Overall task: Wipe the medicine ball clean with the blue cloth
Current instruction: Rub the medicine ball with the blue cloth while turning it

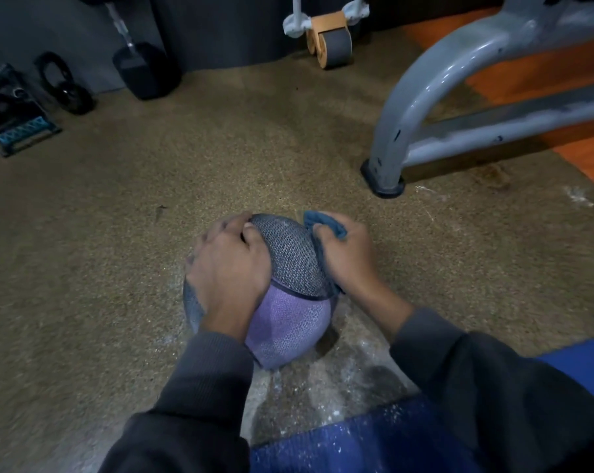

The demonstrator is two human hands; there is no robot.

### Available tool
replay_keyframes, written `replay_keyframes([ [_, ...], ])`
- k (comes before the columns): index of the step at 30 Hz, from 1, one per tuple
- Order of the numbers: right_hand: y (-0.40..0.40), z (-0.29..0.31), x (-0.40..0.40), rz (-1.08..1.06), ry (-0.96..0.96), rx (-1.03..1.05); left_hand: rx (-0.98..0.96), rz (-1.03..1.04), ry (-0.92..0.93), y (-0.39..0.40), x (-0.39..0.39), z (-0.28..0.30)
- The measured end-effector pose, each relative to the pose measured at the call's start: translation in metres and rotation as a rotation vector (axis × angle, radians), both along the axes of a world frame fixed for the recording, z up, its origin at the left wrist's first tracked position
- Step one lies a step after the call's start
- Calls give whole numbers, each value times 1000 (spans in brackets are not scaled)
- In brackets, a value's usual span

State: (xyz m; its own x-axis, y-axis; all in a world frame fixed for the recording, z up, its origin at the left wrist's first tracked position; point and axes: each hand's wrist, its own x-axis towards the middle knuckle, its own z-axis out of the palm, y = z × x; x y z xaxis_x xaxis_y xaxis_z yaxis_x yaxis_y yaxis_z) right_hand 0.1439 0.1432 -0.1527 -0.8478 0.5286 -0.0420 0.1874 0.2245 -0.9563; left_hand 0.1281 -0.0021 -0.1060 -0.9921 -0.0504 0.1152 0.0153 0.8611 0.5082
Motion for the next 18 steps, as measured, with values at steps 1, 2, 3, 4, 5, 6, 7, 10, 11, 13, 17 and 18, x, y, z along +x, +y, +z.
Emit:
replay_keyframes([
  [1, -5, 1, 4, -5, 34, 52, 9, 14, -9, 1, -1, 1],
  [2, -14, 4, 11, 2, 98, 149, 16, 32, -17, 2, -4, 1],
  [3, -24, 5, 21, 26, 177, 254, 20, 47, -28, 2, -6, 1],
  [4, -36, 10, 32, 43, 245, 334, 27, 55, -38, 1, -8, 0],
  [5, -44, 14, 40, 55, 300, 390, 35, 56, -46, 0, -9, 0],
  [6, -47, 14, 42, 47, 326, 426, 40, 57, -50, -2, -10, 0],
  [7, -45, 12, 39, 24, 335, 426, 40, 62, -49, -3, -10, 0],
  [10, -20, -4, 16, -40, 227, 179, 30, 75, -45, -4, -10, -1],
  [11, -11, -7, 11, -48, 169, 104, 32, 79, -50, -3, -10, -1],
  [13, -8, -7, 13, -31, 128, 113, 36, 82, -61, -1, -12, 0],
  [17, -37, 7, 37, 59, 276, 344, 50, 75, -53, -3, -15, -1],
  [18, -41, 8, 40, 63, 310, 392, 59, 59, -45, -5, -15, -1],
])
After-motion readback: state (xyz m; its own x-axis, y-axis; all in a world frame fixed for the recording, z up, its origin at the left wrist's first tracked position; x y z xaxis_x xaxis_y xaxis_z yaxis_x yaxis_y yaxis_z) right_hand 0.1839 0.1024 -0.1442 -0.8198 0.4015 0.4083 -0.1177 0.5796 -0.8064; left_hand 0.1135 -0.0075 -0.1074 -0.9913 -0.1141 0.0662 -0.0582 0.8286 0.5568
